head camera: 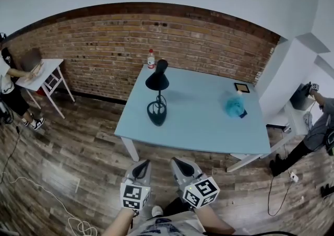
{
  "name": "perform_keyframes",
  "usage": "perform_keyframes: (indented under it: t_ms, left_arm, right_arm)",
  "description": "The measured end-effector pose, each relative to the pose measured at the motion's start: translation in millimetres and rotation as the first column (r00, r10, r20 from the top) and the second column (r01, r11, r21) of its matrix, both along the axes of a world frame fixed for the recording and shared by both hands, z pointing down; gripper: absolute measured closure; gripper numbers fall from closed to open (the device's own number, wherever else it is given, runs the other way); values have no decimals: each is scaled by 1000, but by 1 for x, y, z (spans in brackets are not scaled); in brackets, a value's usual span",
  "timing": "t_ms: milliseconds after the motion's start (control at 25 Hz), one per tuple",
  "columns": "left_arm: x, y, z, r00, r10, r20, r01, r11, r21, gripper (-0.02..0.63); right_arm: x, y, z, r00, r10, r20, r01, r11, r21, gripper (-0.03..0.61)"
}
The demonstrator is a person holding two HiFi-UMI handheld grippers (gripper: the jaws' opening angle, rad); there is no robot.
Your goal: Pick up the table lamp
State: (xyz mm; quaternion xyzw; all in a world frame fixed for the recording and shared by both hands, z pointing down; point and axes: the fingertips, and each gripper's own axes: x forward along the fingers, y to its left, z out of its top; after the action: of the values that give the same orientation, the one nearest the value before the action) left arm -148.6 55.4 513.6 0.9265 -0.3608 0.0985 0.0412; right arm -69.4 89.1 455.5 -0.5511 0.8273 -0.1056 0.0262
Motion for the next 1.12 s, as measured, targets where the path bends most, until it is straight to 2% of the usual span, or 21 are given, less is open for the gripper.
perform_keyframes:
  t_ms: [280,440,960,1120]
  left_arm:
    - [17,-38,5,1000,12,-5,-12,1000,-6,621]
    - [32,-72,8,1000,8,20,-8,1000,0,621]
    - [81,-201,2,995,-93,45,93,996,-6,621]
    - [98,-228,12,992,-107,73,110,993,-33,621]
  right_arm:
    - [13,-41,3,1000,2,-1,-2,1000,-2,580]
    - [30,-84,-4,1000,-15,9,15,1000,18,580]
    - [92,-220,-8,994,-100,33,100,995,22,580]
    - [105,-252,-1,988,-149,36,149,989,7,580]
